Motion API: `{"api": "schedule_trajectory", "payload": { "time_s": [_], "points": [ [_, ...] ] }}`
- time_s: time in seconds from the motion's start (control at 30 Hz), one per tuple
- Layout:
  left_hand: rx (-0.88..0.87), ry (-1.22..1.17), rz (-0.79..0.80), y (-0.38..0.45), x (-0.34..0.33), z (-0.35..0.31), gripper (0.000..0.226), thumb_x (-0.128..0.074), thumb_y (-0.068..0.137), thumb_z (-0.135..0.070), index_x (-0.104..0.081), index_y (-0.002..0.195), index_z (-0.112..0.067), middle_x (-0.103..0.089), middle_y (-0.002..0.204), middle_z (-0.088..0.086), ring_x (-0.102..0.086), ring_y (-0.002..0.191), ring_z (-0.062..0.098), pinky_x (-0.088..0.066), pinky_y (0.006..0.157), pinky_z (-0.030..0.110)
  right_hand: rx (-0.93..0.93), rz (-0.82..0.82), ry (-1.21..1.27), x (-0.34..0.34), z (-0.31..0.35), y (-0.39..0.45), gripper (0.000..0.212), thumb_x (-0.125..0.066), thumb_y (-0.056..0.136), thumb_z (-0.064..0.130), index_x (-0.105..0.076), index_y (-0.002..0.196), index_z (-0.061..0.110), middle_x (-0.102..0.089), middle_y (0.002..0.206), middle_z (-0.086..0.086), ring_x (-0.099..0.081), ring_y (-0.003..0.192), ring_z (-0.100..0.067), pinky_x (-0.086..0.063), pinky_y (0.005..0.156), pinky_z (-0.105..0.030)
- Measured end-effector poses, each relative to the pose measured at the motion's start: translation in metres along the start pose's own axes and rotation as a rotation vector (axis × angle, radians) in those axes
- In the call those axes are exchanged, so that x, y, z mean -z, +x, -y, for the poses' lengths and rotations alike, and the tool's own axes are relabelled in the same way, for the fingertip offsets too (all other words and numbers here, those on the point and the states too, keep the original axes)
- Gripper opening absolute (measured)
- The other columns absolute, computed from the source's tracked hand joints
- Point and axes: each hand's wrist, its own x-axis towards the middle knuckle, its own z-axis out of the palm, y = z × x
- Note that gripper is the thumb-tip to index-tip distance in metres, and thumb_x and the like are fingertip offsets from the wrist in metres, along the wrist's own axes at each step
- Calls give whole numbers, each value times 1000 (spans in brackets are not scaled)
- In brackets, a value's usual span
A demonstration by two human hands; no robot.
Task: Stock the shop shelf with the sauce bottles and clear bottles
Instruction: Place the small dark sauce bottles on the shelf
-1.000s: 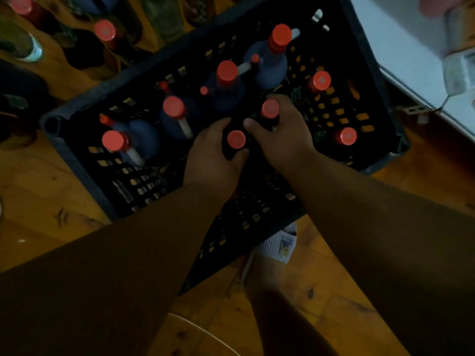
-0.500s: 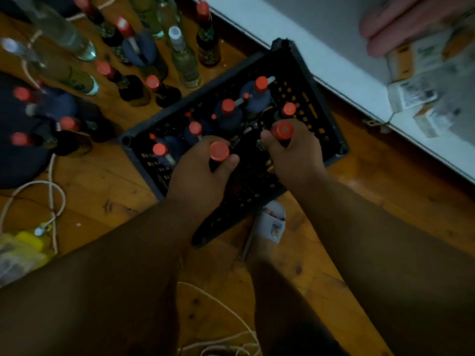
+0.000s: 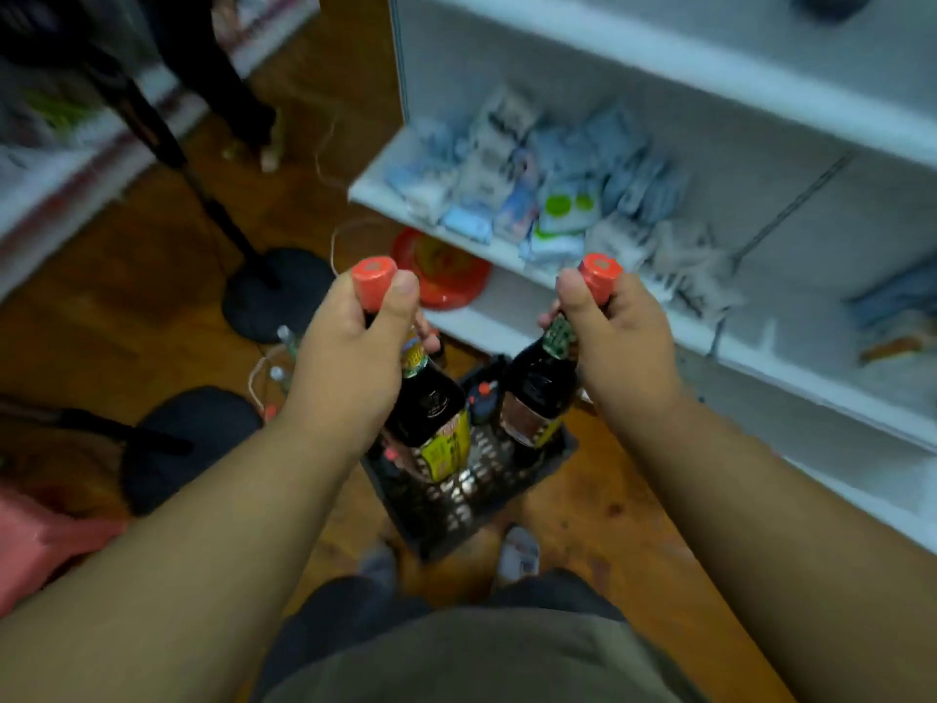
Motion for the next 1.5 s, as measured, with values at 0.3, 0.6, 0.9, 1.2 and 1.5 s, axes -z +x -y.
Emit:
{"api": "schedule_trajectory", "payload": {
  "time_s": [0.3, 0.6, 0.9, 1.2, 1.5],
  "points": [
    [-136, -159, 195, 15, 30, -141, 28, -65, 91, -36, -53, 74, -16, -54, 58, 10, -51, 51, 25, -47, 63, 43, 179, -224, 298, 16, 157, -25, 23, -53, 98, 42, -53, 83, 24, -56, 68, -6, -59, 56, -23, -54, 65, -43],
    [-91, -260, 582, 9, 4, -212, 20, -63, 88, -11, -49, 74, -12, -47, 52, 8, -46, 44, 23, -43, 58, 36, 257, -533, 214, 73, 236, -84, 25, -69, 91, 27, -56, 83, 7, -56, 69, -23, -60, 57, -27, -60, 56, -40],
    [-152, -326, 763, -81, -137, -246, 29, -61, 84, -6, -48, 59, -14, -41, 46, 8, -39, 40, 23, -38, 47, 30, 143, -735, 296, 215, 210, -151, 30, -72, 88, 32, -50, 76, 15, -55, 62, -12, -59, 56, -25, -55, 65, -44],
    [-239, -318, 821, -187, -310, -253, 24, -59, 66, -15, -47, 45, -15, -39, 48, 15, -40, 49, 27, -40, 52, 35, 100, -849, 134, 378, 149, -222, 35, -71, 88, 22, -56, 88, -9, -64, 81, -32, -67, 73, -44, -61, 63, -48],
    [-277, -215, 945, -210, -475, -251, 19, -58, 67, -15, -47, 51, -11, -41, 50, 17, -44, 48, 28, -44, 59, 40, 11, -940, 2, 511, 79, -199, 20, -70, 84, 23, -56, 72, 15, -55, 57, -6, -58, 48, -19, -59, 57, -39]
  ]
}}
